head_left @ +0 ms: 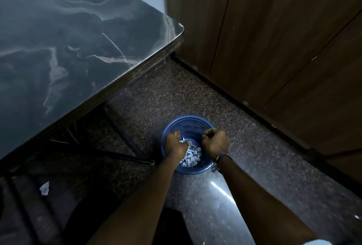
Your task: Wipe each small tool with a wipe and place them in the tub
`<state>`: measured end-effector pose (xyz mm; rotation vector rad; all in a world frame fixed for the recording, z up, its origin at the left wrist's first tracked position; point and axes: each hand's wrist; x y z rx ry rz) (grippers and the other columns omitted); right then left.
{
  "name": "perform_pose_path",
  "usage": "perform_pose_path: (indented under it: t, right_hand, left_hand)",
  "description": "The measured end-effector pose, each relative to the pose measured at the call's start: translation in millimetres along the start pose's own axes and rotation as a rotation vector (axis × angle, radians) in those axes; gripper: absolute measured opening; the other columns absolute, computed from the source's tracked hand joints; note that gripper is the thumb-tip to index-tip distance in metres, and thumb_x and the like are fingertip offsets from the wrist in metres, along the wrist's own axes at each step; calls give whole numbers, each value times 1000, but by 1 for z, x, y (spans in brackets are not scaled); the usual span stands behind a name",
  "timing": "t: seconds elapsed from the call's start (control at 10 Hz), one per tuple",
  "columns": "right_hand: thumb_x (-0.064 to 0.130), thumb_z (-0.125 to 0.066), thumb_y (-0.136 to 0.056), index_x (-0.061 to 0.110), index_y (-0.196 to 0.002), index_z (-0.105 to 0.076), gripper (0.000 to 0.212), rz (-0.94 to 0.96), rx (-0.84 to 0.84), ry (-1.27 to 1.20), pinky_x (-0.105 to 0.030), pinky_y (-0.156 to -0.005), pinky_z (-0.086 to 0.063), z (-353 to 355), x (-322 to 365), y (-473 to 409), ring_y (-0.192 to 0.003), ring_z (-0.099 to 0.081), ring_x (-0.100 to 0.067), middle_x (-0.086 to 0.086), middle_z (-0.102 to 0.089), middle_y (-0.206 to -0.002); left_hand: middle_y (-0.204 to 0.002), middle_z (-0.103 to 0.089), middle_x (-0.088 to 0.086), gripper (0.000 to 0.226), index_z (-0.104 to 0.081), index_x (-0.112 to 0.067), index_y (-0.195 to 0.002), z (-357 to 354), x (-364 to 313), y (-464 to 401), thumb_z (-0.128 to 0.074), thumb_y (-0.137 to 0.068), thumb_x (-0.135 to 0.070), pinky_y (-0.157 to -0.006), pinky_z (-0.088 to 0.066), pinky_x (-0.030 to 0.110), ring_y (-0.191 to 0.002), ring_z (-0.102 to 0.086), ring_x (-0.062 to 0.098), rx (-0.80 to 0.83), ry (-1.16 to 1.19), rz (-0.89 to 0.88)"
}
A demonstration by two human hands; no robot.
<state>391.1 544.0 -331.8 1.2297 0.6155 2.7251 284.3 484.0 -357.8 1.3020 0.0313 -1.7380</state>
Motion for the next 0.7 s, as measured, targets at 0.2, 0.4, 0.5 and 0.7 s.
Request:
perform_pose_path:
  t: [0.2,0.4,0.5,0.7]
  right_hand:
    - [5,-65,-82,9,-79,-69,6,2,-9,13,-40,-89,-53,0,-6,8,-92,-66,-28,-12,-72,-90]
    - [7,-63,-83,9,-78,-70,9,25,-6,3,-33,-85,-52,0,-4,16,-89,-67,-28,-12,-73,-87]
    - [9,-62,-87,5,-84,-71,11,70,-20,-12,-30,-80,-48,2,1,25,-88,-65,-27,-13,-73,-89]
    - [13,-57,-91,6,-84,-70,16,122,-36,-67,-30,-75,-46,15,20,47,-87,-66,-30,-14,-72,-88]
  left_hand:
    - [-113,-67,12,48,-59,3,-122,7,3,1,-76,-78,2,-94,-52,35,-99,-62,20,-44,52,32]
    - [-108,-68,13,39,-61,3,-118,16,-4,10,-71,-81,4,-91,-54,35,-95,-63,20,-90,108,2]
    - [-104,-70,12,30,-64,1,-111,20,-7,17,-69,-82,3,-89,-55,36,-93,-67,21,-127,122,-5]
    - [-94,-72,10,17,-66,-2,-100,34,-22,38,-67,-83,-1,-85,-57,36,-85,-67,20,-141,180,-48]
Point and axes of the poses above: each hand's wrist, its own y-axis away from the middle knuckle, its own z-axis out of the back of the hand, x = y × z
